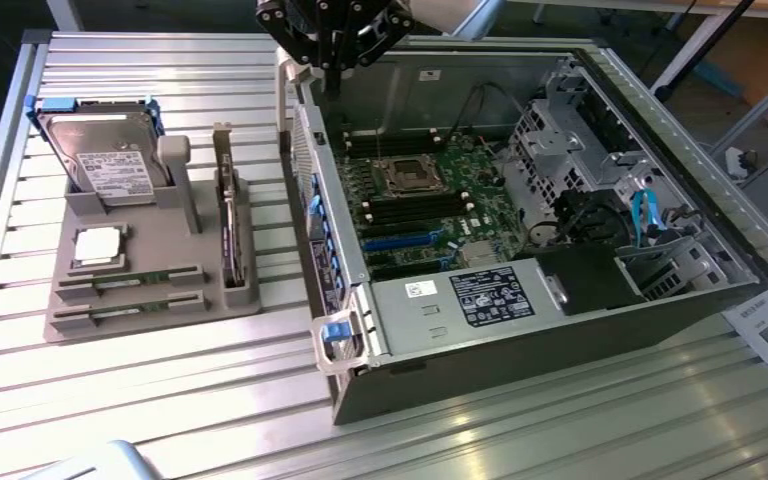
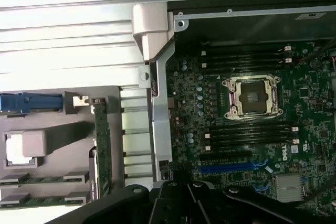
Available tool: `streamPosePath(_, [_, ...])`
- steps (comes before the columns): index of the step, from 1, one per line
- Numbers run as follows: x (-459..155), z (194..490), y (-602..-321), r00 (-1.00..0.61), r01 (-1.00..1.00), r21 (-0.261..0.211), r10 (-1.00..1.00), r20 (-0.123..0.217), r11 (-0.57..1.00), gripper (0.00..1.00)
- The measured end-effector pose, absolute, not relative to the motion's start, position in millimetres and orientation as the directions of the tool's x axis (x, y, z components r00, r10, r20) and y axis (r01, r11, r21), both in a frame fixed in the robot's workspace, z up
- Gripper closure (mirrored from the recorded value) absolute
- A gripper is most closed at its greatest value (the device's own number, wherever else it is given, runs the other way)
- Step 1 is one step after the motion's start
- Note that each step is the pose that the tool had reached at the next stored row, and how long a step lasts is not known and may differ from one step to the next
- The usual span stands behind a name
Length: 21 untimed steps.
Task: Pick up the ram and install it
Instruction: 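Reach for the ram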
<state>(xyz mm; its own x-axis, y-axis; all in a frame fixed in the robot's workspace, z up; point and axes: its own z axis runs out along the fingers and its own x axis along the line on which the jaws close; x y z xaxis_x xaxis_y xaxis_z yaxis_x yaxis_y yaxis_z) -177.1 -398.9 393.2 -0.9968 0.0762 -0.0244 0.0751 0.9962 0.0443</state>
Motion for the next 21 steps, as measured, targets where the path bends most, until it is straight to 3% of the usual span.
streamPosePath(21, [-216.4, 393.2, -399.0, -0.997, 0.075, 0.044, 0.076, -0.025, 0.996, 0.9])
